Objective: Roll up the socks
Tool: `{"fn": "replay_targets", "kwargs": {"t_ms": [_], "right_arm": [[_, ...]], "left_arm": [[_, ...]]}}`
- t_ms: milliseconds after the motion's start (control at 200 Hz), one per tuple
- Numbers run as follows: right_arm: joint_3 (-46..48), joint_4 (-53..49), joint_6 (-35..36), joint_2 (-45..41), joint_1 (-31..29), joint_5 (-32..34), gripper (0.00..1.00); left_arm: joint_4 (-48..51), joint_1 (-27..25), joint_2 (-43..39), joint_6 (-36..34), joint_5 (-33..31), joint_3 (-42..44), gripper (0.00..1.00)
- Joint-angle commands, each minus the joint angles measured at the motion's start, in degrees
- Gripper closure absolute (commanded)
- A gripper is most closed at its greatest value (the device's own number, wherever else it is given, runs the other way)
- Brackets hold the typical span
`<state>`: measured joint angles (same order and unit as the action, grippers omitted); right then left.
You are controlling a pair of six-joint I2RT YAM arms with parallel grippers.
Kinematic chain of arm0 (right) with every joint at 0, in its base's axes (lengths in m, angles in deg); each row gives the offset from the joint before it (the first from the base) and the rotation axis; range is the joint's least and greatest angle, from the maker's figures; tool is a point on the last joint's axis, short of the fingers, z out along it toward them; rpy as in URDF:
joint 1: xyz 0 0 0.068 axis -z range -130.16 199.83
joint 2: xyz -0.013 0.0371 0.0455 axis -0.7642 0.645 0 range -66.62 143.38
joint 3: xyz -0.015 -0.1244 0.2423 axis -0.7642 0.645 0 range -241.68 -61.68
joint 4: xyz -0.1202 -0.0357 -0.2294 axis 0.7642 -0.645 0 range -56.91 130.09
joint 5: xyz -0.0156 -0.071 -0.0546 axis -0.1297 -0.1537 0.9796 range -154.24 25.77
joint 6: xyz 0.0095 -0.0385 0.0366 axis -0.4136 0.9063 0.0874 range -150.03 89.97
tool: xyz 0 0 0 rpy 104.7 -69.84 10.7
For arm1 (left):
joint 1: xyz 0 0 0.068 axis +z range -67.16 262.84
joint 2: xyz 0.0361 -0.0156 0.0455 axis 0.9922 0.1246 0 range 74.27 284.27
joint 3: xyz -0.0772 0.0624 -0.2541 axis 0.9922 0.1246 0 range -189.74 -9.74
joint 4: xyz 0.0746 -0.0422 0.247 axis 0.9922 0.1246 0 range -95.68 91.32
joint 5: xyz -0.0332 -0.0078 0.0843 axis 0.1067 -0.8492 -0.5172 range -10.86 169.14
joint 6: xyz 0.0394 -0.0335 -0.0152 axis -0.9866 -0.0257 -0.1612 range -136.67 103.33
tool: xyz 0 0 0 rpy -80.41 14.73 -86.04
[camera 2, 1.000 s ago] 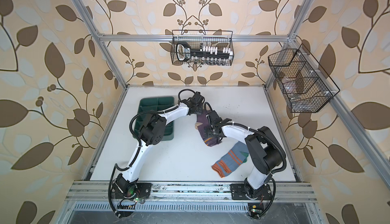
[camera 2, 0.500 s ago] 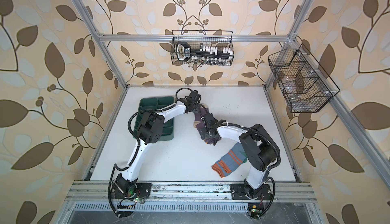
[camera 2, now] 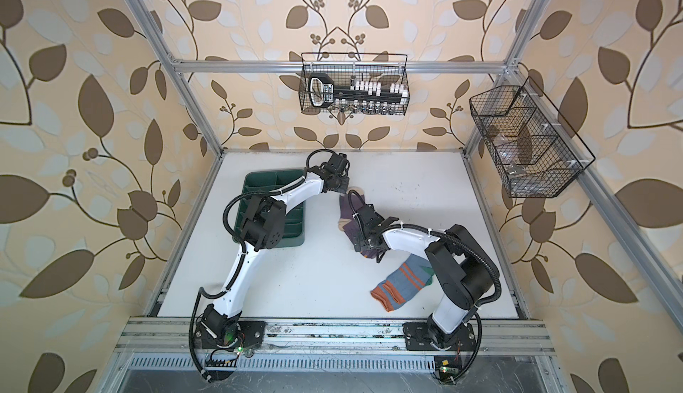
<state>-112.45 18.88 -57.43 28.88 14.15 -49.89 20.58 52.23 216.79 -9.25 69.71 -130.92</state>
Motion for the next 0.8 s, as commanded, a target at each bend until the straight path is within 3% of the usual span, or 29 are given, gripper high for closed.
{"fn": "replay_targets", "kwargs": {"t_ms": [0, 75, 150, 330, 485, 795], "right_arm": [[2.6, -6.2, -0.8, -0.6, -0.5, -0.3, 0.04], [2.8, -6.2, -0.9, -0.7, -0.5, -0.4, 0.04], [2.0, -6.5, -0.7, -0.4, -0.5, -0.3, 0.04], [-0.4, -6.9, -0.1, 0.7, -0.4, 0.0, 0.03], [-1.1, -6.5, 0.1, 1.8, -0.4, -0.6, 0.03], [-0.9, -6.5, 0.5, 1.7, -0.4, -0.5, 0.03]], "left_arm": [[1.6, 0.5, 1.2, -1.8, 0.6, -3.1, 0.99], [2.9, 0.4, 1.4, -1.3, 1.1, -3.9, 0.98], [4.7, 0.5, 0.5, -1.0, 3.1, -3.5, 0.83], [3.6, 0.4, -6.2, -0.2, 7.9, 7.0, 0.63], [1.6, 0.5, -8.9, 1.7, 7.2, 12.0, 0.47], [-3.8, 0.5, -12.1, 5.0, 9.1, 16.9, 0.47]]}}
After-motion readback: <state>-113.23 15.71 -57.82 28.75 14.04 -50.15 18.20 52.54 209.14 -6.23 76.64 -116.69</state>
